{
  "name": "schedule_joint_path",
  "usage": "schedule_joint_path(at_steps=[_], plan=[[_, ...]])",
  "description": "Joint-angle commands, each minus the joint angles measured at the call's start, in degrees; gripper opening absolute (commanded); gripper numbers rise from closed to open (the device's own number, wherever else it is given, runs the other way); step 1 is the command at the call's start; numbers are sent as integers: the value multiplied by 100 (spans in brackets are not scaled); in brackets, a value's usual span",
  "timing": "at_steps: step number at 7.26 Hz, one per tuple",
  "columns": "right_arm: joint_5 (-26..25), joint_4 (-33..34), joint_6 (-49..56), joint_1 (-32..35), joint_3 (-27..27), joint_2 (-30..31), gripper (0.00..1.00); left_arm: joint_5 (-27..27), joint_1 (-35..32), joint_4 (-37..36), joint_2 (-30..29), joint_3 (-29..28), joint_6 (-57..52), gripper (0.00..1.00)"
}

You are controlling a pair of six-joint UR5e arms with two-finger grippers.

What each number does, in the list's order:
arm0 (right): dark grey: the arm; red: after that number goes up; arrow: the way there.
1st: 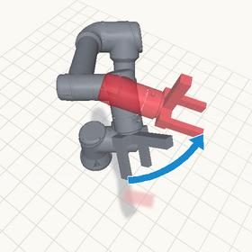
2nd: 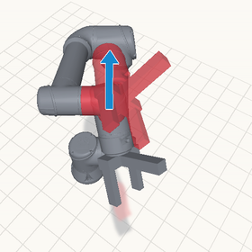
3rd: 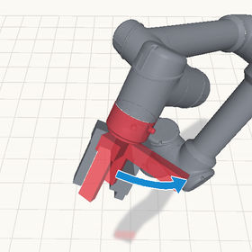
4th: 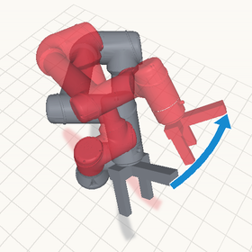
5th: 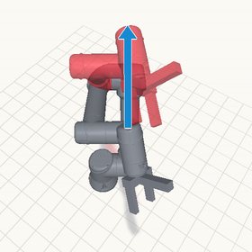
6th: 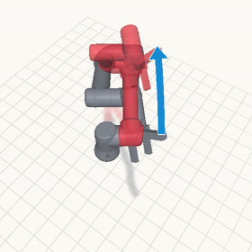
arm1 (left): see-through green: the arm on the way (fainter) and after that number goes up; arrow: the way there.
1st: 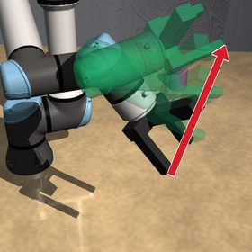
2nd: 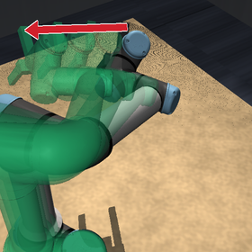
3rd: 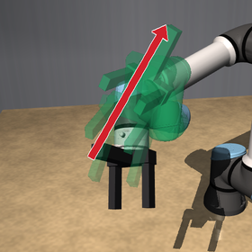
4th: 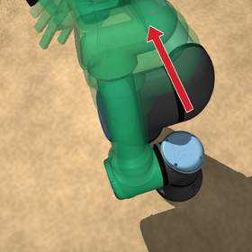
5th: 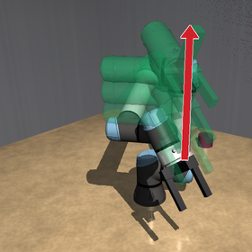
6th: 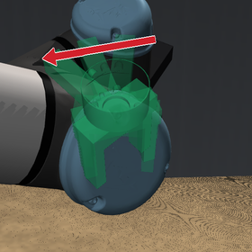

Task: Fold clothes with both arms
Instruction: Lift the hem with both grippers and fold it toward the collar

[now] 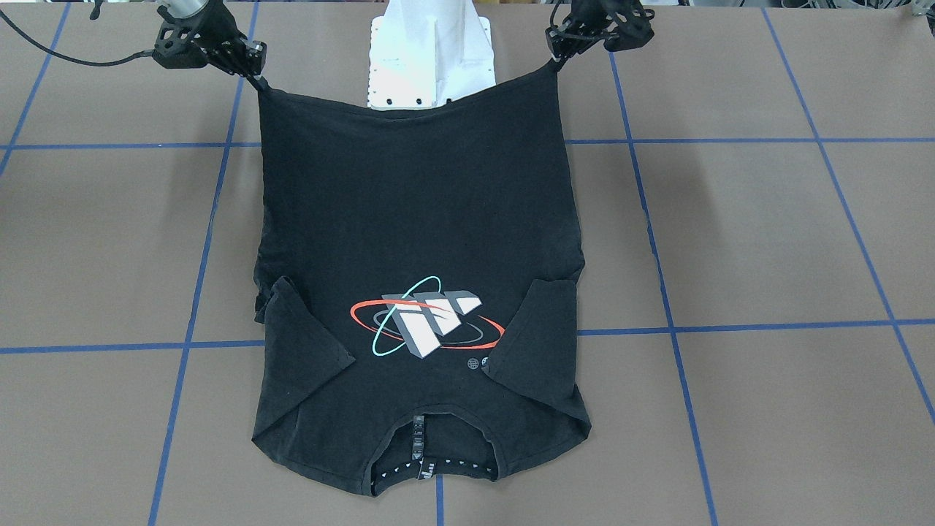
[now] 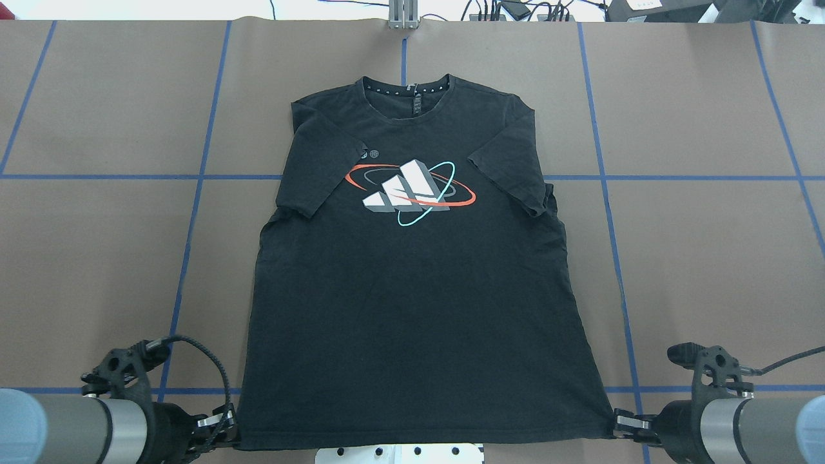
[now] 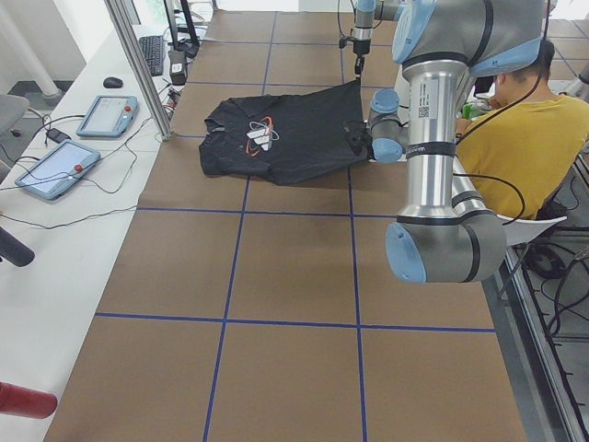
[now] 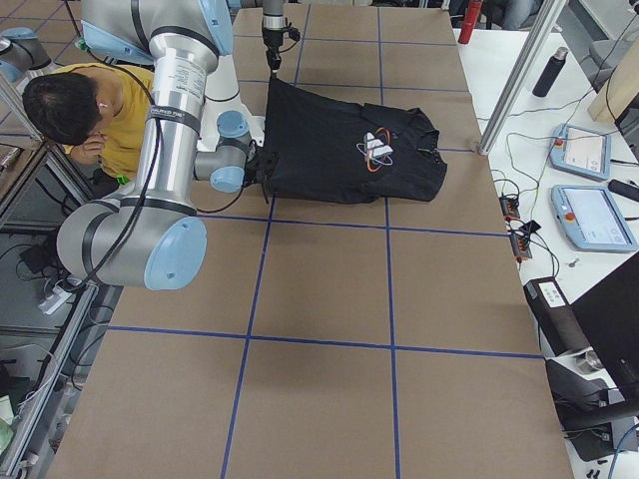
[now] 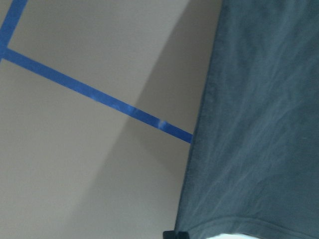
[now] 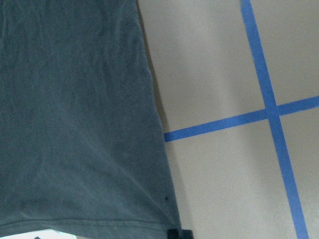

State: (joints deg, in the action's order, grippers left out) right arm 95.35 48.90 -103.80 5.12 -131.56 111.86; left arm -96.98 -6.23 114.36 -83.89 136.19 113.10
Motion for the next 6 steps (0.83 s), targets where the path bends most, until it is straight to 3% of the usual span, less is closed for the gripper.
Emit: schedule_joint_path(at_steps=[1, 3, 4, 6], plan=[[752, 23, 9, 679, -177, 11, 0, -136, -376, -2, 22, 451, 2, 0], [1185, 119, 17, 1366, -90, -189, 0, -777, -1244, -10, -310, 419, -121, 0], [1535, 711, 44, 1883, -63, -644, 0, -770, -1318, -2, -408, 365, -330, 0], [1986, 2947, 323, 2763, 277, -2554, 0, -787, -1948, -19, -889, -212, -1127, 0]])
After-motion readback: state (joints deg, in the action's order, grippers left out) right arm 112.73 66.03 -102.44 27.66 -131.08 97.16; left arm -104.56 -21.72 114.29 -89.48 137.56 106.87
